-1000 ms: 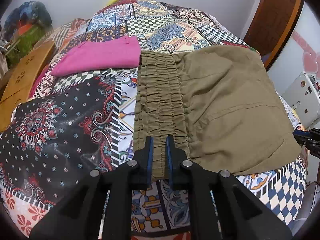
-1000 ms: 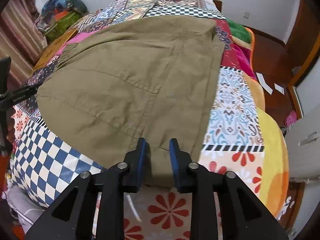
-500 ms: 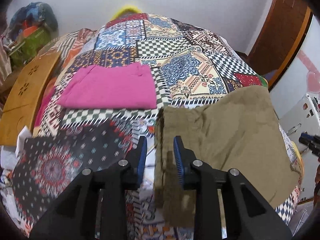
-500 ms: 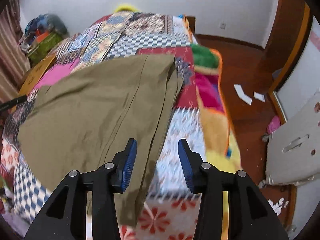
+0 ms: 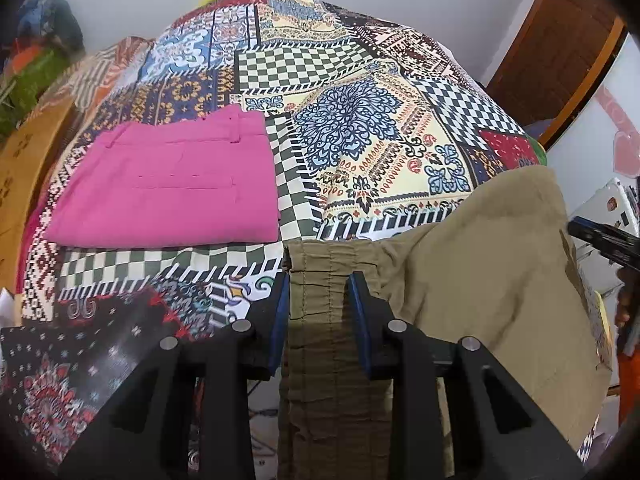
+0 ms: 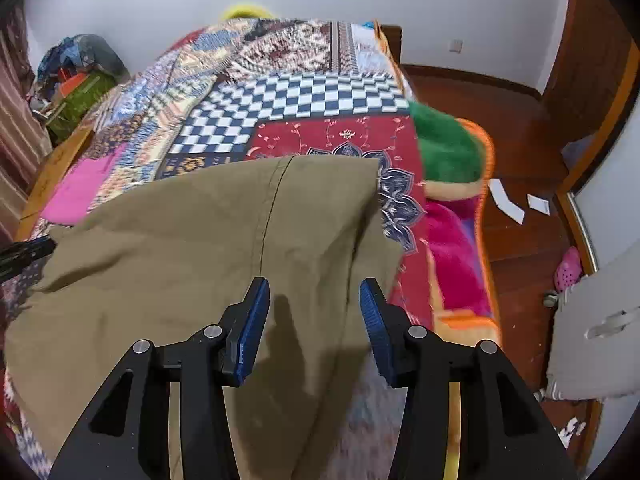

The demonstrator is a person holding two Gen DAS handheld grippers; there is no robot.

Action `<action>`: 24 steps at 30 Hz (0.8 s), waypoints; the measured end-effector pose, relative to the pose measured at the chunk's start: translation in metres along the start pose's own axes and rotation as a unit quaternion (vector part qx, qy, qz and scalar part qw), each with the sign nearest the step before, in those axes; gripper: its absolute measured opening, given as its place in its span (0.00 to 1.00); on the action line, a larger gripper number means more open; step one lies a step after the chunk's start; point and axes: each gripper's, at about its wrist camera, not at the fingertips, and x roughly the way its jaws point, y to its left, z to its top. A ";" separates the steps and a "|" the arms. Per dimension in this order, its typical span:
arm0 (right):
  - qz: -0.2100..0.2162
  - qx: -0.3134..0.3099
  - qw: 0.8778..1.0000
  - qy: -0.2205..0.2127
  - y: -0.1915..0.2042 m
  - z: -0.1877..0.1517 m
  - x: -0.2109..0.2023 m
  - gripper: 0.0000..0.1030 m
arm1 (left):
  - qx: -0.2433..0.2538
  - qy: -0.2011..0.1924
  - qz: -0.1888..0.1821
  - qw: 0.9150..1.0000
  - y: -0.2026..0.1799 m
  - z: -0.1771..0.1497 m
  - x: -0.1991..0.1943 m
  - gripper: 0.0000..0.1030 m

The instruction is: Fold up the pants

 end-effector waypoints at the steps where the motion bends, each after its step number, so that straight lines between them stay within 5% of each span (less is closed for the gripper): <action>1: -0.006 0.003 1.000 0.005 -0.001 0.002 0.008 0.41 | -0.002 -0.001 -0.001 1.000 0.001 0.001 0.002 0.29; 5: 0.027 0.045 0.999 0.012 -0.017 0.008 0.026 0.23 | -0.007 -0.003 0.001 1.000 0.005 0.002 0.009 0.29; 9: 0.034 0.050 0.998 -0.005 -0.021 0.007 0.023 0.19 | -0.009 -0.003 0.013 1.000 0.005 0.000 0.018 0.29; 15: -0.044 -0.001 0.999 -0.013 -0.009 0.004 0.019 0.18 | -0.025 -0.004 0.028 0.999 0.011 -0.001 0.022 0.29; 16: -0.060 -0.005 0.998 -0.015 -0.009 0.007 0.020 0.09 | -0.024 -0.005 0.034 0.999 0.012 -0.001 0.022 0.29; 18: -0.150 -0.017 0.988 -0.024 -0.012 0.006 0.016 0.01 | -0.008 -0.007 0.094 0.996 0.012 -0.001 0.022 0.24; 20: -0.124 0.019 0.992 -0.010 -0.031 0.006 0.012 0.02 | -0.003 0.013 0.135 0.991 0.019 -0.004 0.029 0.17; 24: -0.079 0.037 0.996 -0.019 -0.042 -0.007 -0.019 0.05 | -0.040 0.012 0.076 0.996 0.038 -0.013 0.019 0.17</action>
